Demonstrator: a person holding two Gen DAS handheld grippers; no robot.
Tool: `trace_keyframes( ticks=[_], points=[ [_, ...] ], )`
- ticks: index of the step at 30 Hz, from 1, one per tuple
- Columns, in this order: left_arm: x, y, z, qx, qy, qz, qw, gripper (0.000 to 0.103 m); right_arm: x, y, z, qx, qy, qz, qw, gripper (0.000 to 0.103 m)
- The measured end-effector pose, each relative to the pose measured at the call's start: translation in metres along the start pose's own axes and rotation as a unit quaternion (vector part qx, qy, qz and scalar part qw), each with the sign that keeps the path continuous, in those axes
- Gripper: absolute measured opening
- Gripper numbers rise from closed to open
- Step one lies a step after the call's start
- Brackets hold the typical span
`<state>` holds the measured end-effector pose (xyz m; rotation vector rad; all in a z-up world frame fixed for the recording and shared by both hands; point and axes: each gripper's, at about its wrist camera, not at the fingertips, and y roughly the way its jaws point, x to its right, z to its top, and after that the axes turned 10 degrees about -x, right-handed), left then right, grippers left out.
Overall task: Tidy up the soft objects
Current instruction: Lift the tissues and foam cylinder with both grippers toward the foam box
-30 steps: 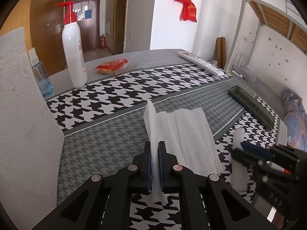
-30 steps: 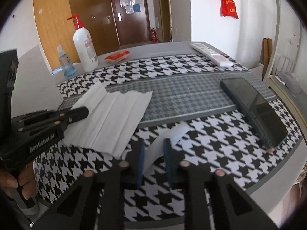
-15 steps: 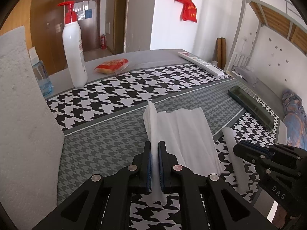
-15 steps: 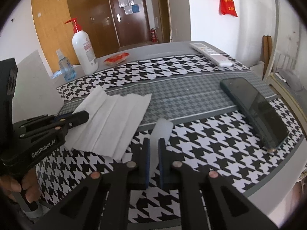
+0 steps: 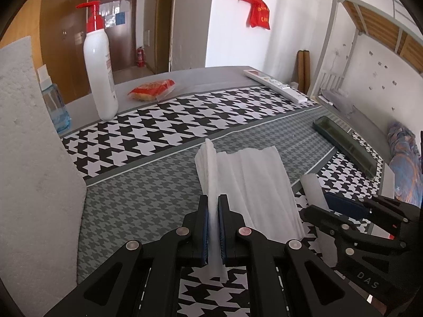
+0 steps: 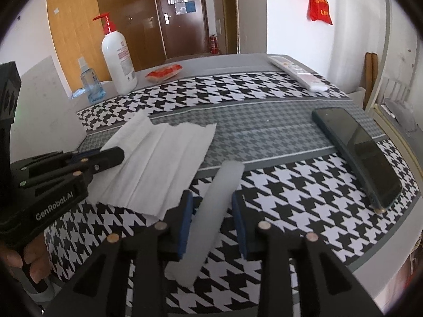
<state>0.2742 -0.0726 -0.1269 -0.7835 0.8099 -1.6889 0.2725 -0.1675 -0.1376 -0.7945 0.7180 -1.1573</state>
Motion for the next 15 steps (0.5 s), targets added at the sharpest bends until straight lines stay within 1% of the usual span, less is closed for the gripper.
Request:
trace_keyframes(
  ticks=[2, 3, 5, 6, 10, 12, 15],
  points=[
    [0.001, 0.001, -0.001, -0.002, 0.002, -0.004, 1.0000, 0.007, 0.003, 0.000, 0.000, 0.002, 0.004, 0.001, 1.000, 0.022],
    [0.001, 0.001, -0.001, -0.003, 0.004, -0.007, 1.0000, 0.007, 0.006, -0.001, 0.000, 0.002, 0.008, 0.010, 1.000, 0.018],
    [0.003, 0.002, -0.001, -0.006, 0.008, -0.012, 0.9999, 0.007, 0.010, -0.004, 0.001, 0.005, 0.010, 0.016, 1.000, 0.015],
    [0.004, 0.002, -0.001, -0.006, 0.010, -0.013, 0.9999, 0.004, 0.012, -0.005, 0.000, 0.005, 0.010, 0.021, 1.000, 0.015],
    [0.005, -0.002, -0.002, 0.004, 0.013, -0.013, 0.9998, 0.003, 0.014, -0.015, -0.001, 0.018, 0.014, 0.030, 0.999, 0.015],
    [0.005, -0.005, -0.003, 0.005, 0.012, -0.019, 0.9997, 0.003, 0.015, -0.021, -0.001, 0.025, 0.015, 0.032, 0.999, 0.015],
    [0.008, -0.014, -0.002, 0.019, 0.017, -0.022, 0.9994, 0.002, 0.017, -0.032, -0.001, 0.039, 0.017, 0.033, 0.999, 0.015]
  ],
)
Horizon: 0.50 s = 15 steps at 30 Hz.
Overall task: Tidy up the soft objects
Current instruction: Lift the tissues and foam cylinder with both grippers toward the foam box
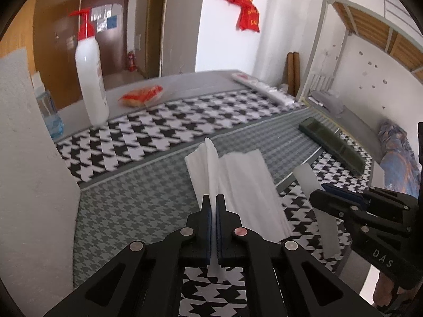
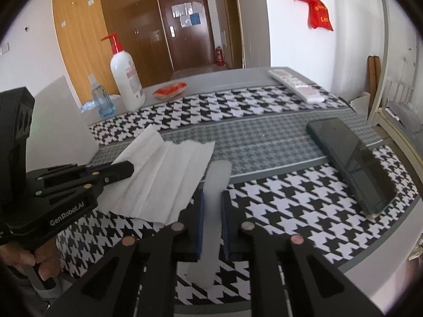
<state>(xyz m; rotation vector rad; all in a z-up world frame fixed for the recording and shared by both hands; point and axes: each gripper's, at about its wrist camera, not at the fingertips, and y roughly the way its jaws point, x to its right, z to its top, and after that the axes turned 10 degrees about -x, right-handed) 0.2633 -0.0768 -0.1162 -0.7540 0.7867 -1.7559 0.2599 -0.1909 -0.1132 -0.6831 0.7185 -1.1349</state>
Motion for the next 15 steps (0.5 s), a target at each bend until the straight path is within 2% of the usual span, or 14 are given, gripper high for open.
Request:
trace_keyframes(
  ticks=[3, 15],
  points=[
    [0.002, -0.016, 0.002, 0.022, 0.005, -0.006, 0.9997, 0.002, 0.002, -0.010, 0.001, 0.014, 0.003, 0.003, 1.000, 0.015],
    [0.003, -0.065, 0.005, 0.071, 0.014, 0.019, 0.9972, 0.002, -0.012, -0.041, 0.008, 0.061, -0.022, 0.024, 0.998, 0.015]
  ],
)
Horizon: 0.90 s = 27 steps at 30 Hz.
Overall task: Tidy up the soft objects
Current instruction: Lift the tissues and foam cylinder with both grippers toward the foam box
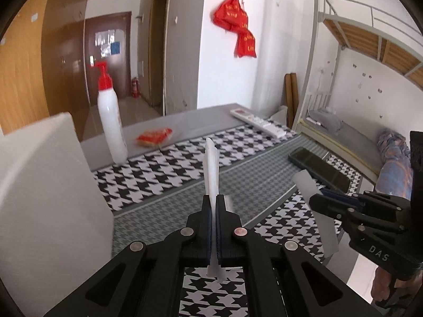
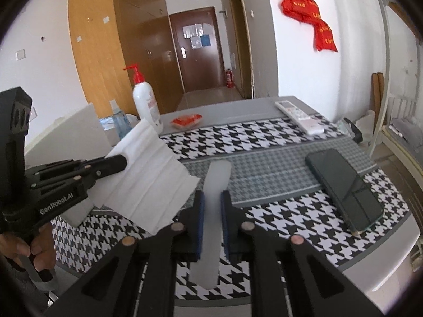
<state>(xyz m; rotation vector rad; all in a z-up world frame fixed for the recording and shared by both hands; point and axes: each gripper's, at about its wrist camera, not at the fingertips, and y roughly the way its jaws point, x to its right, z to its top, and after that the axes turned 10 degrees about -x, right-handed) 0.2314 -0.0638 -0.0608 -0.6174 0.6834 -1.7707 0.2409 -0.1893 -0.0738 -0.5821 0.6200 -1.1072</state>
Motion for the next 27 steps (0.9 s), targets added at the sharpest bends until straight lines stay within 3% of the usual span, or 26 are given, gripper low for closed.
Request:
trace_keyframes(
  ticks=[11, 14, 27],
  points=[
    [0.001, -0.036, 0.003, 0.039, 0.005, 0.020, 0.9990, 0.002, -0.013, -0.018, 0.008, 0.025, -0.015, 0.006, 1.000, 0.015],
    [0.000, -0.044, 0.003, 0.043, 0.006, 0.007, 0.9990, 0.002, -0.016, -0.023, 0.009, 0.030, -0.017, 0.007, 0.999, 0.015],
    [-0.002, -0.071, 0.011, 0.074, 0.011, 0.038, 0.9964, 0.002, -0.035, -0.044, 0.023, 0.058, -0.034, 0.013, 0.998, 0.015]
  ],
)
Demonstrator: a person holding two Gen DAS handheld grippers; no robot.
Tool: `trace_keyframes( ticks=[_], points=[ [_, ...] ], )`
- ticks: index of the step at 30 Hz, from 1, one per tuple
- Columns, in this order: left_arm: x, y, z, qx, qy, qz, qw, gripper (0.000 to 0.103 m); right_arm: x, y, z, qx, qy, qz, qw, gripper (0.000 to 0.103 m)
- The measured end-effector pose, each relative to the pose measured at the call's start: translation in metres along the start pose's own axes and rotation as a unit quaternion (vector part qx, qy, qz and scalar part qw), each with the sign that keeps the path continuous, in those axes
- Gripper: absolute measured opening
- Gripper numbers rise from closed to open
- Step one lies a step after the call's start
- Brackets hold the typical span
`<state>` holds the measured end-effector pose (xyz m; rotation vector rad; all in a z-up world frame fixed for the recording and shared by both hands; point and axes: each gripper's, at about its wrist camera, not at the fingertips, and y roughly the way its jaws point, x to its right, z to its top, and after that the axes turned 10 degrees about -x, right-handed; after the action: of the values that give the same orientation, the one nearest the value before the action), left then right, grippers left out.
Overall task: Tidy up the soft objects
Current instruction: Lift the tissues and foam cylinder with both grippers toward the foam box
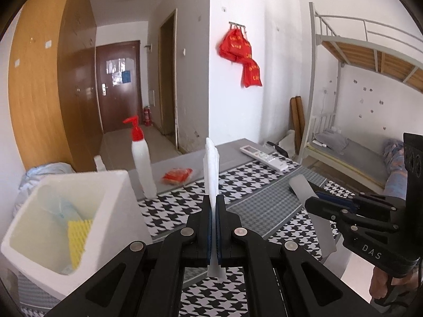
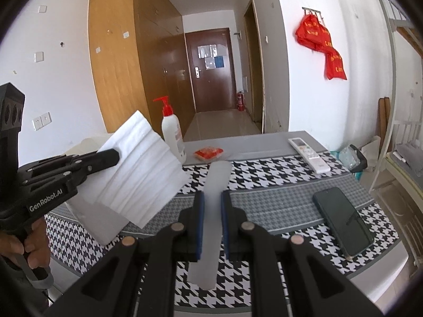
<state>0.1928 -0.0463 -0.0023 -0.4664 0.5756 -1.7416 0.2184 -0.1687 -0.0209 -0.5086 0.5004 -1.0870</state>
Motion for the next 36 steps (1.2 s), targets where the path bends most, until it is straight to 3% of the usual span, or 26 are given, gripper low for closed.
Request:
trace_keyframes(
  ticks=[22, 36],
  points=[
    [-0.022, -0.039, 0.032, 0.059, -0.007, 0.043, 0.9973, 0.002, -0.029, -0.021, 0.036, 0.046, -0.040, 0.006, 0.998, 0.015],
    [-0.047, -0.065, 0.045, 0.091, -0.026, 0.080, 0.9922, 0.002, -0.053, -0.020, 0.048, 0.062, -0.063, 0.032, 0.996, 0.015]
  ],
)
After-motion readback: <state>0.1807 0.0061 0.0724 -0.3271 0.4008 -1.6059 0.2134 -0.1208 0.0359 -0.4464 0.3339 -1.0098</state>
